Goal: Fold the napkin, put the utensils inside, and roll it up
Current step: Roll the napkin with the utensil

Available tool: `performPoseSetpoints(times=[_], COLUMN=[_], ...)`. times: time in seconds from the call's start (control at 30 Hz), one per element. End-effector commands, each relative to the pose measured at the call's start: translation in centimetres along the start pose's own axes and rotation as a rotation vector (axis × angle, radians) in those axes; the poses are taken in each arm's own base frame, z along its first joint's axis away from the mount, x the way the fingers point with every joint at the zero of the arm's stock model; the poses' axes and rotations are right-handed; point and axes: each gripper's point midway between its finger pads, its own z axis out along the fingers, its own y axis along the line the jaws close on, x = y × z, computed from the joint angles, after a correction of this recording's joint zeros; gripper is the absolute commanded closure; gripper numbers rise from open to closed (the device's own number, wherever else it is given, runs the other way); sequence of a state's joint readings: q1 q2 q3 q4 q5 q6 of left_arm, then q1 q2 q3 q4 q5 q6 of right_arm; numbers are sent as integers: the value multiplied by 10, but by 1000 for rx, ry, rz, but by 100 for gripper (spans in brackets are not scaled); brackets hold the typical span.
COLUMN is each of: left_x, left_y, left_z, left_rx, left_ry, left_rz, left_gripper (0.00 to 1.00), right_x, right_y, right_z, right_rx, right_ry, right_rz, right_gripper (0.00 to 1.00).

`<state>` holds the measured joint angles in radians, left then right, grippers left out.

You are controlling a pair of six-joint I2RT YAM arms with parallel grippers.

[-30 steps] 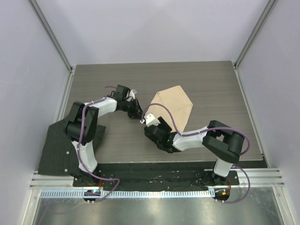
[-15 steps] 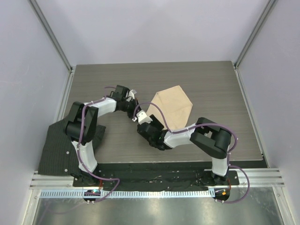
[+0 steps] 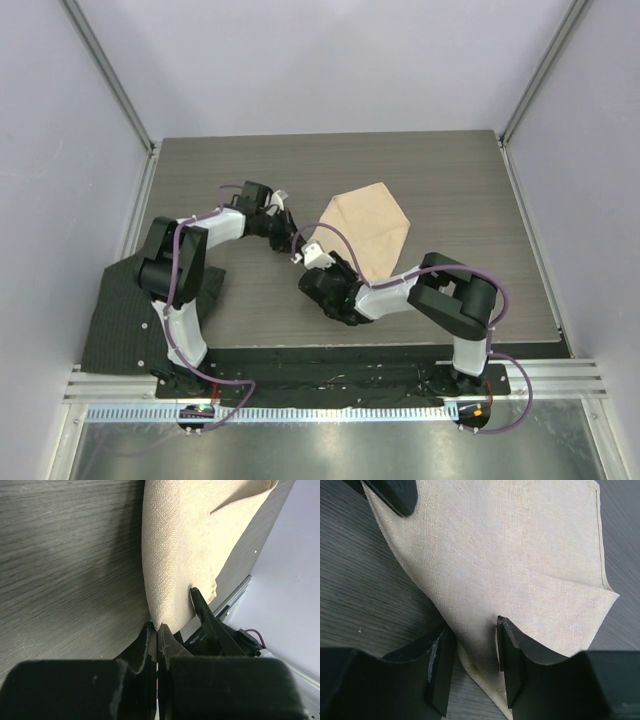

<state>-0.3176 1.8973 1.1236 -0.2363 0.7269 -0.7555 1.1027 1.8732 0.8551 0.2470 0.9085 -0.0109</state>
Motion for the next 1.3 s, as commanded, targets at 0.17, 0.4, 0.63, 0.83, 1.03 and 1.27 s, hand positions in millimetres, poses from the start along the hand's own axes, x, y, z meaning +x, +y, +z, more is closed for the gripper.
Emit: performPoseSetpoints(times=[0.17, 0.4, 0.63, 0.83, 1.03, 1.27], left_x=[-7, -7, -22, -17, -13, 6], left_y=[-8, -1, 12, 38, 22, 10], left_z=[-7, -8, -37, -65, -94, -99], left_rx=[44, -1, -163, -300, -226, -163], left_ry=[-18, -24, -190, -338, -529, -598], left_rz=[12, 33, 90, 129, 224, 390], left_gripper=[100, 47, 9, 2, 2, 3], right_x=[3, 2, -1, -17, -30, -33], right_y=[-10, 12, 22, 27, 33, 32], right_z=[-11, -11, -25, -39, -49, -51], right_rx=[-4, -188, -418, -659, -908, -1107], right_ry=[-10, 40, 146, 251, 352, 468], right_rz=[34, -21, 64, 223, 368, 524], right_gripper=[73, 99, 99, 99, 99, 99])
